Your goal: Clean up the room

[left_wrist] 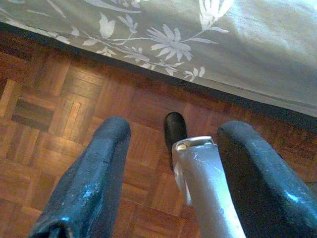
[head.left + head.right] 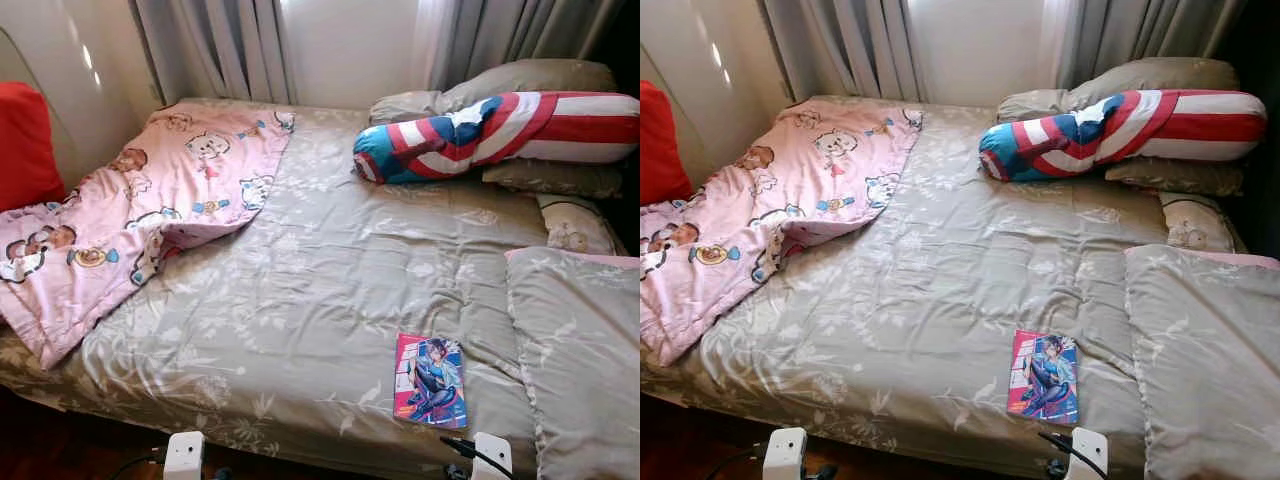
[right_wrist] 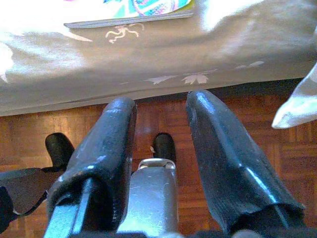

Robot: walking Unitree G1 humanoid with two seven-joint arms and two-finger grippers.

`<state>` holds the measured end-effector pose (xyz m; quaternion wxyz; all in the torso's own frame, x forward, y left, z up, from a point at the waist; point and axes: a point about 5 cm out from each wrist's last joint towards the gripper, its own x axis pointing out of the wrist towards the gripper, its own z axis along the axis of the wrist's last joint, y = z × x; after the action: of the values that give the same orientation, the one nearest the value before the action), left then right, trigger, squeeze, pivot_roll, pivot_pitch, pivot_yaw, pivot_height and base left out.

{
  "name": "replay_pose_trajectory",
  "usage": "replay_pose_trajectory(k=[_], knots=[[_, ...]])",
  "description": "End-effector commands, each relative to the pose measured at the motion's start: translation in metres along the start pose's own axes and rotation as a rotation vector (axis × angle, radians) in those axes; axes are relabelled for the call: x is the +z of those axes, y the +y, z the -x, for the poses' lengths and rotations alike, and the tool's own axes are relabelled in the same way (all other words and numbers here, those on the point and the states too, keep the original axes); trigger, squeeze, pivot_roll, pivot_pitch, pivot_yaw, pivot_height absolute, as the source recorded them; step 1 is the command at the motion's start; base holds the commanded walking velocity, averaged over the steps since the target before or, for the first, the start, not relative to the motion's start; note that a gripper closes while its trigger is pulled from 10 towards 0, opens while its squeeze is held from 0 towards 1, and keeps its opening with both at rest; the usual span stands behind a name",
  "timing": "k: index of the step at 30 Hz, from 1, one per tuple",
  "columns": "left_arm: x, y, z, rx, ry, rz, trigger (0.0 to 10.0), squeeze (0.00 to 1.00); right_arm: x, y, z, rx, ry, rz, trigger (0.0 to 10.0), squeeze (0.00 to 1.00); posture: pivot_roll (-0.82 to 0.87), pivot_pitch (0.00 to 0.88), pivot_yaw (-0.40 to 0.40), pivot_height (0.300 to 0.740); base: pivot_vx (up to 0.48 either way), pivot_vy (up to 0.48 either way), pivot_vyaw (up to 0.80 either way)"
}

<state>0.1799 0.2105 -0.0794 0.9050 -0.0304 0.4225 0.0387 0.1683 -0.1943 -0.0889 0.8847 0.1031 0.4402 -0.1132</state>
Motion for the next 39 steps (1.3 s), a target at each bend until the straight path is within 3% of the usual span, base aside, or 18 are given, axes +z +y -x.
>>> replay_pose_trajectory(k=[1,8,39], knots=[[-0.0014,0.0026,0.0008,0.008,0.002,-0.018,10.0,0.00,-0.0028,0.0005,0.0005,-0.002,0.006,-0.010,10.0,0.00,0.02,0.054,0.018,0.740,0.000,0.480,0.00],[-0.0016,0.0025,0.0008,0.010,0.003,-0.016,10.0,0.00,-0.0036,0.0007,0.0006,0.000,0.011,-0.009,10.0,0.00,0.02,0.054,0.017,0.740,0.000,0.116,0.00],[-0.0054,0.0039,0.0020,0.013,0.014,-0.019,10.0,0.00,-0.0064,0.0012,0.0012,0.002,0.019,-0.014,10.0,0.00,0.02,0.060,0.021,0.740,0.000,0.480,0.00]])
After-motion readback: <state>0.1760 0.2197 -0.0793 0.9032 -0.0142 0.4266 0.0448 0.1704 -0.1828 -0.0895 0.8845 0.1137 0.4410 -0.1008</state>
